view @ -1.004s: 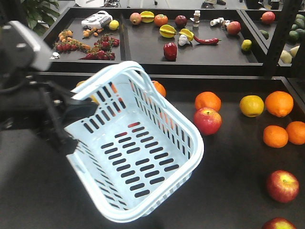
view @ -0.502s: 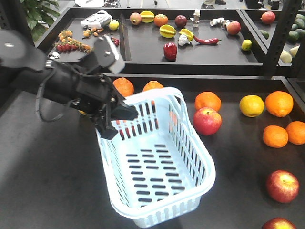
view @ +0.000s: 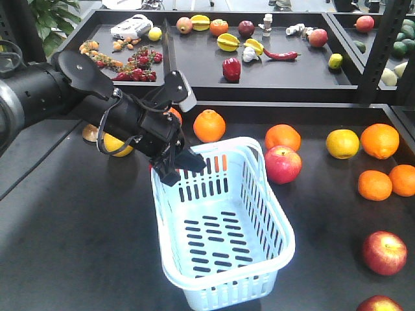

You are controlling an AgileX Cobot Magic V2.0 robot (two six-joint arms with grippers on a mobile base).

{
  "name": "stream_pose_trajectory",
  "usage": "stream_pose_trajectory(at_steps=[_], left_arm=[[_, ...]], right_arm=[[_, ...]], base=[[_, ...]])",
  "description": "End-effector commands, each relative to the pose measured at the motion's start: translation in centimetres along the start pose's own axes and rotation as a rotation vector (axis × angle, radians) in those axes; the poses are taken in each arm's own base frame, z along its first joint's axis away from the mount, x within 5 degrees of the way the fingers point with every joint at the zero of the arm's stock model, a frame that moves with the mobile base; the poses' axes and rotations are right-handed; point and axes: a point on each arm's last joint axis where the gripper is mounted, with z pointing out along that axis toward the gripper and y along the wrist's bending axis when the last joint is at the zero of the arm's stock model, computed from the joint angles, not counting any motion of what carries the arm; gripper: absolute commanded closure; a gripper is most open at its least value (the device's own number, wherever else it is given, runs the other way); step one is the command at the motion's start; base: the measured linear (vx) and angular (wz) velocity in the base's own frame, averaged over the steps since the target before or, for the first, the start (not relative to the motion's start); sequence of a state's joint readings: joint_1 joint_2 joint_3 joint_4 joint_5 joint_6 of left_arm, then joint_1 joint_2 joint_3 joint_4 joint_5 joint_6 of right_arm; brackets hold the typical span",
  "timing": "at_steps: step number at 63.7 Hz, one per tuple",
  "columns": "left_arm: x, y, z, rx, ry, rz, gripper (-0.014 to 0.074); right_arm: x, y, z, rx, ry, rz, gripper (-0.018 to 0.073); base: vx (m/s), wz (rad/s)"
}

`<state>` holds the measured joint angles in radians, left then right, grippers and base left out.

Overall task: Pick three apples into basket with both arms
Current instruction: 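Lower the light-blue basket onto the table with the left gripper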

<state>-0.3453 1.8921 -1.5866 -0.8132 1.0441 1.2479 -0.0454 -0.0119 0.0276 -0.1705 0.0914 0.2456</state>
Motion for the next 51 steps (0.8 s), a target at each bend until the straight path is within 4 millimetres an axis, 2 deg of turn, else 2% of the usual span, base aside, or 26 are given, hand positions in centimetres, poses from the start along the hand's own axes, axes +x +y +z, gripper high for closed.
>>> stream_pose_trajectory(at_steps=[1, 11, 51], left_arm=[[-2.66, -1.13, -2.20, -0.017, -0.112, 0.066, 0.0602], [-2.65, -1.20, -2.19, -0.016, -0.111, 0.180, 0.0602], [-2.71, -0.90, -2.15, -0.045, -0.118, 0.176, 0.0587]], right_arm=[[-0.27, 0.11, -0.05, -0.013, -0.071, -0.015, 0.0564], [-0.27, 0.11, -0.05, -0.013, -0.071, -0.015, 0.0564], [-0.27, 0.11, -0.05, -0.013, -0.071, -0.015, 0.0564]], base=[[0.00, 0.00], [0.00, 0.00], [0.00, 0.00]])
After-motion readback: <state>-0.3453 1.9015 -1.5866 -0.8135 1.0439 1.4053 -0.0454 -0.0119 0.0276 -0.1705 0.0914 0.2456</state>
